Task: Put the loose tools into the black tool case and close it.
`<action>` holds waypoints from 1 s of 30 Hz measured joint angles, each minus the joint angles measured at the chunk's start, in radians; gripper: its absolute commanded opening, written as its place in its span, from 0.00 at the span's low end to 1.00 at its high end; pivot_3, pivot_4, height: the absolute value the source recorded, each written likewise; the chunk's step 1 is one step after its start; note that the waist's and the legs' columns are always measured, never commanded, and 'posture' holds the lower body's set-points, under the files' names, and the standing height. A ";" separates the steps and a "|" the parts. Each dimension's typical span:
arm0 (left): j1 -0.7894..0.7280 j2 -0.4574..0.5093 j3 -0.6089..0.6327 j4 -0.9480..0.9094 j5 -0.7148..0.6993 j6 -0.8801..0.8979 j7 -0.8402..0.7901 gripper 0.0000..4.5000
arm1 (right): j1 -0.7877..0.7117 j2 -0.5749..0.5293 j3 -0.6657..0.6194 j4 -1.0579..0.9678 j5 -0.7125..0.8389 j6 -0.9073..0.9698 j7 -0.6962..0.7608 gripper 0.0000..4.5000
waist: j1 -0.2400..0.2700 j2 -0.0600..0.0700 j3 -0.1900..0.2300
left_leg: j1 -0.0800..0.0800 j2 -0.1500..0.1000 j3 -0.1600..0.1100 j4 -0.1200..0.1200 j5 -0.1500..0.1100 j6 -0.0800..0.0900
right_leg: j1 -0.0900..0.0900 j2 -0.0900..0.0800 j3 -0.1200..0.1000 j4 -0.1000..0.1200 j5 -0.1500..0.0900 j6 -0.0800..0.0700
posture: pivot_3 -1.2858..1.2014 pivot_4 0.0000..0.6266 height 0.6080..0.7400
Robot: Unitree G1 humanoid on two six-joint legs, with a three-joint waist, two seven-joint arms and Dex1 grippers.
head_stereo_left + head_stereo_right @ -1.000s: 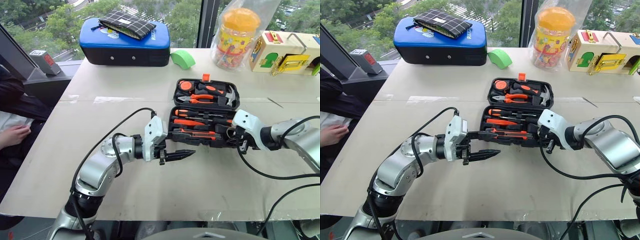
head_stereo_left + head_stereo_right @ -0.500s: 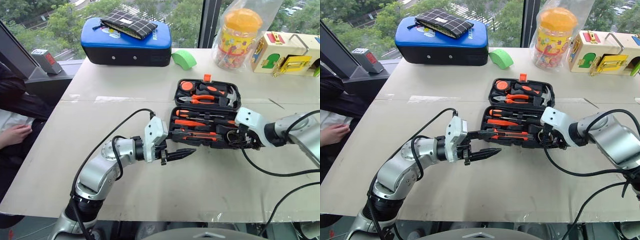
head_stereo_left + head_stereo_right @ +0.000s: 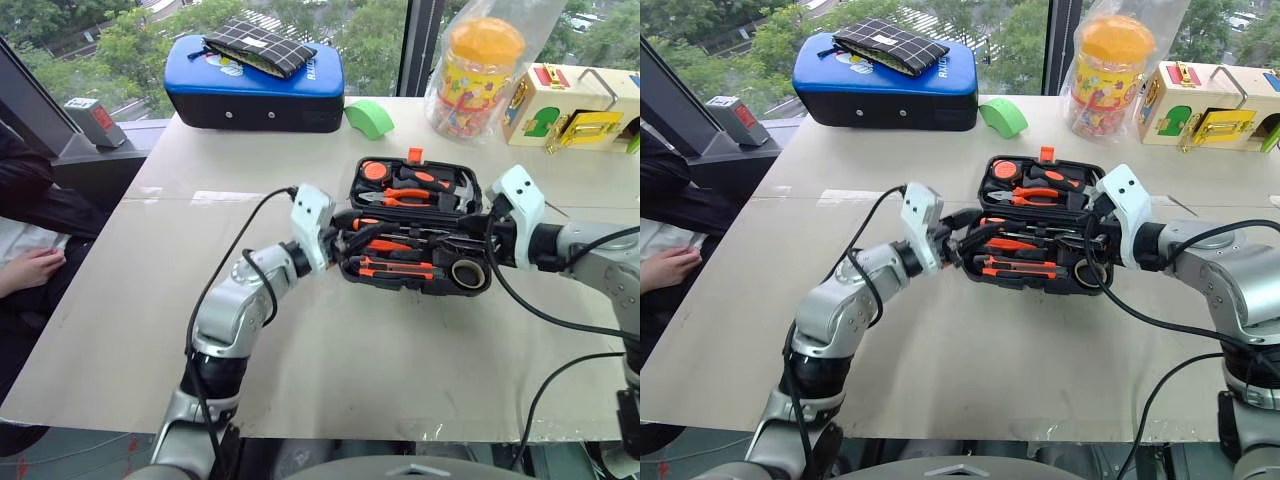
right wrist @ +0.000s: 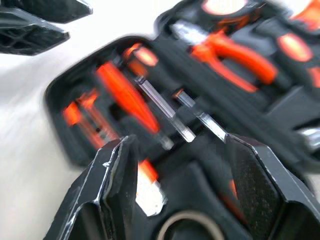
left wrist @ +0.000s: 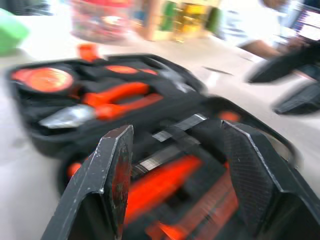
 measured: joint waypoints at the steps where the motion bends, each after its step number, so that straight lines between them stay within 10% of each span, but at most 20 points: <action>1: -0.039 -0.005 0.012 0.054 0.007 0.007 0.012 0.62 | -0.017 0.014 -0.003 0.021 -0.022 0.012 -0.042 0.61 | -0.002 0.000 0.000 | 0.000 0.000 0.000 0.000 0.000 0.000 | 0.000 0.000 0.001 0.001 0.000 0.000 | 0.52 0.24 1.00; 9: -0.224 -0.025 0.045 0.415 0.097 0.020 0.079 0.62 | -0.077 0.091 0.063 0.255 -0.163 0.008 -0.216 0.61 | -0.014 0.000 0.000 | -0.001 -0.002 0.002 -0.002 0.001 -0.001 | -0.007 0.000 0.002 0.007 0.000 0.000 | 0.52 0.24 1.00; 20: -0.211 -0.035 0.031 0.442 0.137 0.063 0.058 0.62 | -0.095 0.104 0.084 0.353 -0.173 -0.013 -0.181 0.61 | -0.028 0.000 0.000 | -0.001 -0.001 0.002 -0.002 0.002 -0.003 | -0.008 -0.001 0.003 0.007 0.000 0.000 | 0.52 0.24 1.00; 26: -0.206 -0.037 0.030 0.442 0.139 0.071 0.041 0.03 | -0.117 0.109 0.104 0.399 -0.178 -0.040 -0.156 0.01 | -0.027 0.000 0.000 | -0.001 -0.001 0.002 -0.002 0.002 -0.003 | -0.008 -0.001 0.003 0.008 0.000 0.000 | 0.52 0.24 1.00; 30: -0.208 -0.027 0.026 0.430 0.140 0.103 0.021 0.01 | -0.124 0.109 0.103 0.425 -0.181 -0.051 -0.139 0.00 | -0.028 -0.001 -0.002 | -0.001 -0.002 0.003 -0.001 0.002 -0.003 | -0.007 -0.002 0.004 0.008 0.000 0.000 | 0.52 0.24 1.00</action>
